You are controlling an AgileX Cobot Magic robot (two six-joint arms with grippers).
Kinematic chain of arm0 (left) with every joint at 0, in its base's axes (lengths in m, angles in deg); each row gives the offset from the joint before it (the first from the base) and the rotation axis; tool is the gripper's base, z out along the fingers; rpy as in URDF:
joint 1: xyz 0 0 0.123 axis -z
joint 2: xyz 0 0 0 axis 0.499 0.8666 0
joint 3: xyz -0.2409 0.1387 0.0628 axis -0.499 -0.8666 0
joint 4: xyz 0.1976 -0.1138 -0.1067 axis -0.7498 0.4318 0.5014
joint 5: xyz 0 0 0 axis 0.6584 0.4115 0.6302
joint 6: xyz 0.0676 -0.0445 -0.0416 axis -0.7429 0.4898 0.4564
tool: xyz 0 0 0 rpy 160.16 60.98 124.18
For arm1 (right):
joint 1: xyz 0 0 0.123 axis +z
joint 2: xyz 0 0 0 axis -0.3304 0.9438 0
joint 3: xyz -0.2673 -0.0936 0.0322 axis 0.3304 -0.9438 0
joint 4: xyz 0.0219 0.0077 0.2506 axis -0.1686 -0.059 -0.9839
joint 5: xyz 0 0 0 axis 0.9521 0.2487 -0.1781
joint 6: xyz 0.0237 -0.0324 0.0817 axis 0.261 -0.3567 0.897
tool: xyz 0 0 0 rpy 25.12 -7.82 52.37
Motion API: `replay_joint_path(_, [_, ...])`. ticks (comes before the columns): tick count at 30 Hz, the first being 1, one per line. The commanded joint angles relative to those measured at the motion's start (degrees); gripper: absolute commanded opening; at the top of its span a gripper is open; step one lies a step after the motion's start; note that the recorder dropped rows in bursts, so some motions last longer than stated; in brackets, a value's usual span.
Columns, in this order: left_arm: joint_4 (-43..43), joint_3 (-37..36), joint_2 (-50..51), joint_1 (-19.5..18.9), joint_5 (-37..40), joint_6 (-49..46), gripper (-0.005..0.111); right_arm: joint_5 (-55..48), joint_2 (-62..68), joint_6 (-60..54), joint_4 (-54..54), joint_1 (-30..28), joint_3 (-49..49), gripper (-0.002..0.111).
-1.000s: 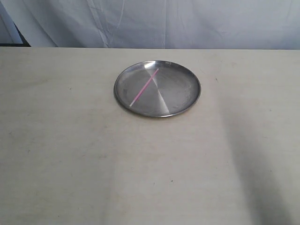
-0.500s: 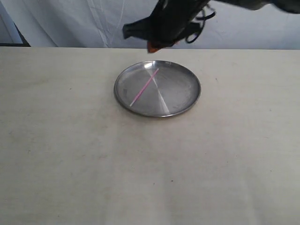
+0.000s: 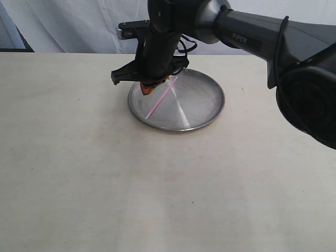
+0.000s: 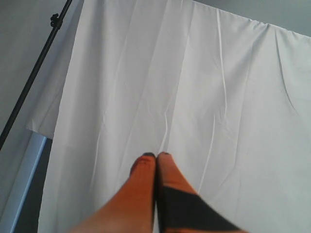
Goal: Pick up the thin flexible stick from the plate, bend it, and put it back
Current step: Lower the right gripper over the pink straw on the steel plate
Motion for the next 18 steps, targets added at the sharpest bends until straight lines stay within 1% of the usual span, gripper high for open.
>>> replay_joint_path(1, [-0.24,-0.23,-0.31,0.02,0.20,-0.02,0.000,-1.90,0.75,-0.25,-1.06,0.02,0.31,0.019])
replay_joint_path(4, [-0.24,-0.23,-0.31,0.02,0.20,-0.02,0.000,-3.26,1.25,-0.27,-0.93,0.02,0.31,0.052])
replay_joint_path(5, [-0.24,-0.23,-0.31,0.02,0.20,-0.02,0.000,-3.41,1.38,0.29,-0.70,0.02,0.31,0.060])
replay_joint_path(6, [-0.24,-0.23,-0.31,0.02,0.20,-0.02,0.000,-3.69,1.66,1.78,-0.15,0.02,0.31,0.065])
replay_joint_path(8, [-0.24,-0.23,-0.31,0.02,0.20,-0.02,0.000,-3.43,2.23,4.13,-0.03,0.02,0.31,0.062])
replay_joint_path(10, [-0.24,-0.23,-0.31,0.02,0.20,-0.02,0.000,-2.79,2.95,6.08,-0.73,0.02,0.31,0.056])
replay_joint_path(11, [-0.24,-0.23,-0.31,0.02,0.20,-0.02,0.000,-2.44,3.34,6.47,-0.90,0.02,0.31,0.054])
replay_joint_path(14, [-0.24,-0.23,-0.31,0.02,0.20,-0.02,0.000,-1.93,4.69,8.35,-0.81,0.02,0.31,0.054])
replay_joint_path(18, [-0.22,-0.23,-0.31,0.02,0.10,-0.02,0.000,0.13,5.94,14.57,1.23,-0.10,0.31,0.054])
